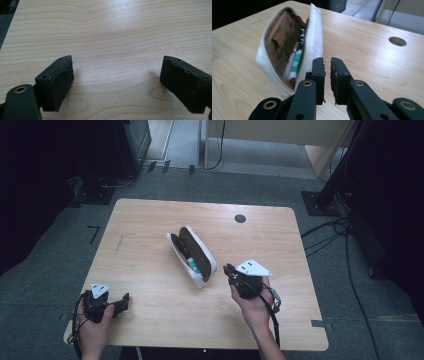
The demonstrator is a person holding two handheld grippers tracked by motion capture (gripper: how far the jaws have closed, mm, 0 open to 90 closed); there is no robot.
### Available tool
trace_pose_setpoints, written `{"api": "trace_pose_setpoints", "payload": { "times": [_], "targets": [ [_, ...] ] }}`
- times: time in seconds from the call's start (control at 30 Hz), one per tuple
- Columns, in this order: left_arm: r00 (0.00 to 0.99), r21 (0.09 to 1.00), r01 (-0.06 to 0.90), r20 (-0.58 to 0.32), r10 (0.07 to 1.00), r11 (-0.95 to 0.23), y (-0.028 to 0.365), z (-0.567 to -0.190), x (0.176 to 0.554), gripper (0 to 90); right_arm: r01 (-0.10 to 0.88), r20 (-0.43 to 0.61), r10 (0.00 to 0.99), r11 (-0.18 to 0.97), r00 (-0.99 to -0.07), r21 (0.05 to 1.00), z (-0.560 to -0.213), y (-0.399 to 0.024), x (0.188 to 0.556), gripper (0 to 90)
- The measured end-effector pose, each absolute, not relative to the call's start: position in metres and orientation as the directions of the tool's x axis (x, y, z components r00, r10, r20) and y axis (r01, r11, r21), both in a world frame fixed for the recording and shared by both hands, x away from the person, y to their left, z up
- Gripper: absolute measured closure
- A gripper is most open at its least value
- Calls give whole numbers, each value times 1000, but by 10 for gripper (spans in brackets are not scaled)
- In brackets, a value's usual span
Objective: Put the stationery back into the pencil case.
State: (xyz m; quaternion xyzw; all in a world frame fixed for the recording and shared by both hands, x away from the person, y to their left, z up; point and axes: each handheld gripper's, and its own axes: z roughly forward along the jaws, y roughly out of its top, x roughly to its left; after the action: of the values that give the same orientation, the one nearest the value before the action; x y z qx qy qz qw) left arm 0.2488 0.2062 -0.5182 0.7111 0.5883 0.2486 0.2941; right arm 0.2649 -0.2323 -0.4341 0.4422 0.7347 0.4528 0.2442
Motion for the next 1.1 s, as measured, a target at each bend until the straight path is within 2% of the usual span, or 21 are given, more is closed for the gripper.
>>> {"api": "trace_pose_setpoints", "payload": {
  "times": [0.2,0.27,0.3,0.37,0.4,0.43,0.53,1.1],
  "targets": [
    [184,711,690,7,983,-135,206,-518,249,119,457,47,893,184,-448,870,-445,-258,260,806],
    [184,711,690,7,983,-134,206,-518,249,120,466,60,901,164,-429,869,-449,-266,258,747],
    [184,711,690,7,983,-134,206,-518,249,120,461,52,908,160,-415,873,-450,-269,256,658],
    [184,711,690,7,983,-134,206,-518,249,120,440,23,925,158,-380,884,-452,-274,253,383],
    [184,711,690,7,983,-134,206,-518,249,120,470,40,934,141,-355,871,-454,-276,253,174],
    [184,711,690,7,983,-135,206,-518,249,120,511,56,941,130,-332,850,-457,-280,255,21],
    [184,711,690,7,983,-134,206,-518,249,120,516,57,938,137,-341,846,-464,-291,250,0],
    [184,711,691,8,983,-135,206,-518,249,120,593,50,974,93,-220,800,-501,-358,221,0]
  ]
}}
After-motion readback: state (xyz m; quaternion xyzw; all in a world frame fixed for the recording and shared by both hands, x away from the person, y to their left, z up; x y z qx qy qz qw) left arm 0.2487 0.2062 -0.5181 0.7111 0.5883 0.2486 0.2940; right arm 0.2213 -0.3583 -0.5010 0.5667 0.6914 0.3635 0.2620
